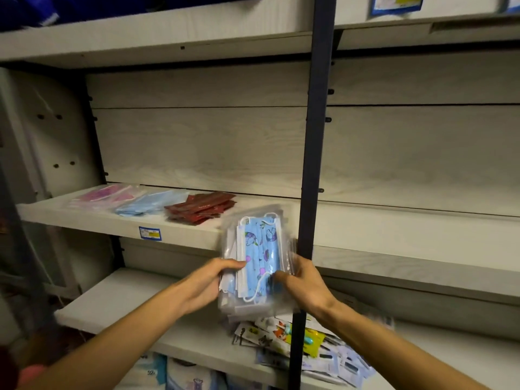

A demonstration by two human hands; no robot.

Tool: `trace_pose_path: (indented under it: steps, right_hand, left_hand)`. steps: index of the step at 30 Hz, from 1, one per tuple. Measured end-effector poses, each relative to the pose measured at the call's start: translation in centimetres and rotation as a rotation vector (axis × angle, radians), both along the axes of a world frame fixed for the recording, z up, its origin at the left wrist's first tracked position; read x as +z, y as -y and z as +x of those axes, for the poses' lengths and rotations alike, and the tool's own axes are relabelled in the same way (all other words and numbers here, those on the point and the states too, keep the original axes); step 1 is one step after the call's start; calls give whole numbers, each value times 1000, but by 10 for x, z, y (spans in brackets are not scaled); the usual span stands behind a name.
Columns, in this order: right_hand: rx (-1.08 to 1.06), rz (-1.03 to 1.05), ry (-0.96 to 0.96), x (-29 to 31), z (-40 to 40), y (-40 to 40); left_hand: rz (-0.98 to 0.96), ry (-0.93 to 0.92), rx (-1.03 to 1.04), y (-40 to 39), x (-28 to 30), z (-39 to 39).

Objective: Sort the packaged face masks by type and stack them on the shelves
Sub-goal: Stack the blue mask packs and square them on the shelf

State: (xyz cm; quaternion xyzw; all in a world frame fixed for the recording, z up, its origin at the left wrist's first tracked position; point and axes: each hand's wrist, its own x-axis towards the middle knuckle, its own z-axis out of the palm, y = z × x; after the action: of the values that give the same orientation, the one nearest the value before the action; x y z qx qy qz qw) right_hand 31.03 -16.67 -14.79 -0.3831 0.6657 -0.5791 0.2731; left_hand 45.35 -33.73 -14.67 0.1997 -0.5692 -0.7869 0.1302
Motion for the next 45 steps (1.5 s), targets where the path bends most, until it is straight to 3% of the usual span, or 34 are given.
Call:
trace_pose_path:
  steps: [8,15,18,23,27,32,38,45]
  right_hand:
    - [76,-115,-279,-19,2,-36]
    - [-27,-276,-455,-7,-7,-72]
    - [-53,-353,-419,7,-13,-96]
    - [-146,-342,-232,16,-44,-142]
    - [-140,-364,-44,22,-70,-192]
    - [-242,-261,-11,24,-108,-250]
    - [-342,-127,-10,37,-162,-293]
    - [-461,-7,-13,66,-241,-309]
  left_hand:
    - [-216,-44,297,-26,-17,10]
    - [-458,-212,334,-86,16,6]
    - [-450,-253,301,-111,31,-6]
    - [-714,-210,224,-153,55,-40]
    - [-645,-147,110,-185,70,-84]
    - [-629,-20,-26,-226,77,-137]
    - [-472,42,-108,-261,80,-207]
    - [-556,37,-151,-265,97,-298]
